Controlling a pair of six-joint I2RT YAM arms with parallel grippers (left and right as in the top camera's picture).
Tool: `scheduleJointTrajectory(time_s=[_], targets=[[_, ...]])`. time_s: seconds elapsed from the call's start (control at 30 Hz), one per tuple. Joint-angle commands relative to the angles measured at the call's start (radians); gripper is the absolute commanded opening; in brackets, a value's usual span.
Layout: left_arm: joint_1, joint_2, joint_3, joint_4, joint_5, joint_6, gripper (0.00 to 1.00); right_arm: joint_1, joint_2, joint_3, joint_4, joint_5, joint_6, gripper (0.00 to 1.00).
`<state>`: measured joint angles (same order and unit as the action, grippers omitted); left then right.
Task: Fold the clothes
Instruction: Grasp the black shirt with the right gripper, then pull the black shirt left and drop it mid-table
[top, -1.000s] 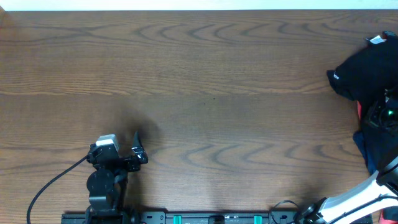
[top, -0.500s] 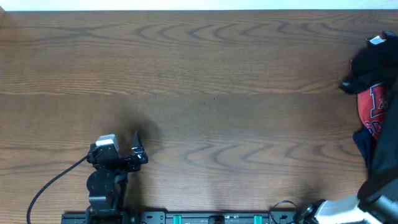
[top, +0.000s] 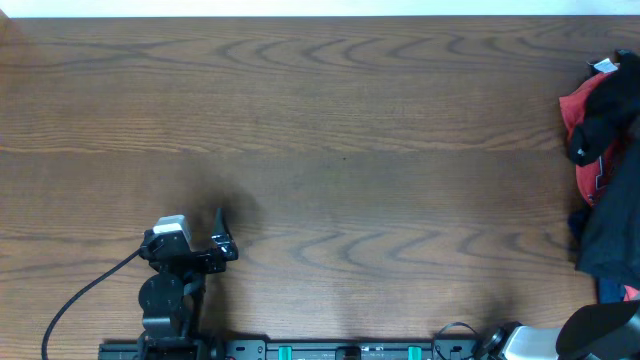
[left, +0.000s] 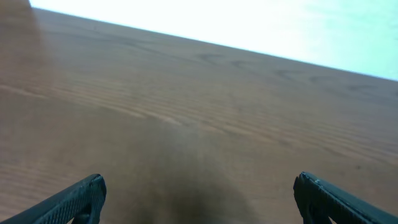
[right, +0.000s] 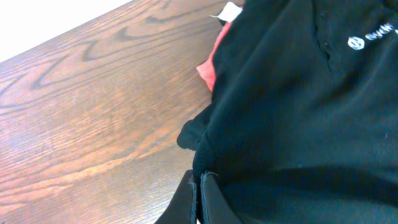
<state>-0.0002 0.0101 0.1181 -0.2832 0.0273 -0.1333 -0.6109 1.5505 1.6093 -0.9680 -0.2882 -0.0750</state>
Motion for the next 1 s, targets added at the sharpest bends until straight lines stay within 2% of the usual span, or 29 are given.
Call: scheduleJointTrajectory(time_s=[0.0, 0.23, 0.27, 0.33, 0.37, 0.4, 0.6, 0.77, 0.97], targets=[[0.005, -0.005, -0.014, 0.009, 0.033, 0.005, 0.98, 0.037, -0.023, 0.016, 0.003, -0.031, 0.014, 0.01], [0.004, -0.005, -0.014, 0.045, 0.047, -0.002, 0.97, 0.098, -0.023, 0.016, -0.006, -0.031, 0.008, 0.01], [0.004, -0.005, -0.013, 0.063, 0.049, -0.002, 0.88, 0.113, -0.023, 0.016, -0.012, -0.03, -0.003, 0.01], [0.005, -0.005, -0.003, 0.104, 0.051, -0.002, 0.64, 0.157, -0.023, 0.016, -0.024, -0.023, -0.031, 0.01], [0.005, -0.005, 0.005, 0.12, 0.051, -0.002, 0.33, 0.18, -0.023, 0.016, -0.028, -0.011, -0.032, 0.01], [0.005, -0.005, 0.016, 0.13, 0.051, -0.002, 0.2, 0.209, -0.023, 0.017, -0.033, 0.001, -0.035, 0.01], [0.005, -0.005, 0.12, 0.146, 0.051, -0.002, 0.19, 0.412, -0.032, 0.04, -0.045, 0.024, -0.061, 0.01], [0.005, -0.005, 0.203, 0.145, 0.051, -0.002, 0.19, 0.647, -0.037, 0.103, -0.044, 0.084, -0.061, 0.01], [0.005, -0.005, 0.214, 0.12, 0.049, -0.002, 0.19, 0.949, -0.037, 0.16, -0.013, 0.142, -0.061, 0.01]])
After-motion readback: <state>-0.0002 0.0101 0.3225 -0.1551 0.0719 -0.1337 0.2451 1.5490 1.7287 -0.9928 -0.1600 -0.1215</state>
